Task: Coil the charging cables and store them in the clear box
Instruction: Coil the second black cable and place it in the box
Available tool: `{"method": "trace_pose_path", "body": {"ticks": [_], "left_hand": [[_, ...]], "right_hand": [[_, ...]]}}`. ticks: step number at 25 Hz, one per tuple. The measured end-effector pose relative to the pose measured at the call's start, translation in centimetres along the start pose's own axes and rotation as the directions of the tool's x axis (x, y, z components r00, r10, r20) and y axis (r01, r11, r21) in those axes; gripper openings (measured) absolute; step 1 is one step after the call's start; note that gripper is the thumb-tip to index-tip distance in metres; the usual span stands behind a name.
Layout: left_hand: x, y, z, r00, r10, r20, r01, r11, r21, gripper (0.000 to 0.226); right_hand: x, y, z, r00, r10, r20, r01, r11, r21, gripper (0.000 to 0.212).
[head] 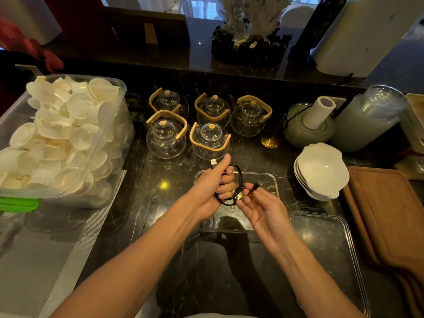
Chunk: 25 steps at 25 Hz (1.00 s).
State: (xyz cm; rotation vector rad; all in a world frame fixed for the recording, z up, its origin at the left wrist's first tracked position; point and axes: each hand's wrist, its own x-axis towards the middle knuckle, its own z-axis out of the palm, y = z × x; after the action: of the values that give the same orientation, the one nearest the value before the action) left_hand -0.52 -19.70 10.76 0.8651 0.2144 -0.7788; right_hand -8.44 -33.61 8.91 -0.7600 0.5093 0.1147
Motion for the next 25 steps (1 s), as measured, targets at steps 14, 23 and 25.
{"method": "trace_pose_path", "body": {"ticks": [14, 23, 25], "left_hand": [[0.1, -1.2, -0.5, 0.973, 0.096, -0.208, -0.031, 0.956, 0.292, 0.041], [0.7, -2.0, -0.1, 0.947, 0.112, -0.302, -0.009, 0.947, 0.321, 0.040], [0.7, -1.9, -0.5, 0.955, 0.091, -0.283, -0.011, 0.963, 0.270, 0.039]], "right_hand": [[0.6, 0.8, 0.1, 0.988, -0.005, 0.156, 0.077, 0.885, -0.459, 0.021], [0.3, 3.0, 1.4, 0.912, -0.393, 0.116, 0.358, 0.628, -0.691, 0.028], [0.2, 2.6, 1.3, 0.859, -0.499, 0.111, 0.416, 0.556, -0.719, 0.014]]}}
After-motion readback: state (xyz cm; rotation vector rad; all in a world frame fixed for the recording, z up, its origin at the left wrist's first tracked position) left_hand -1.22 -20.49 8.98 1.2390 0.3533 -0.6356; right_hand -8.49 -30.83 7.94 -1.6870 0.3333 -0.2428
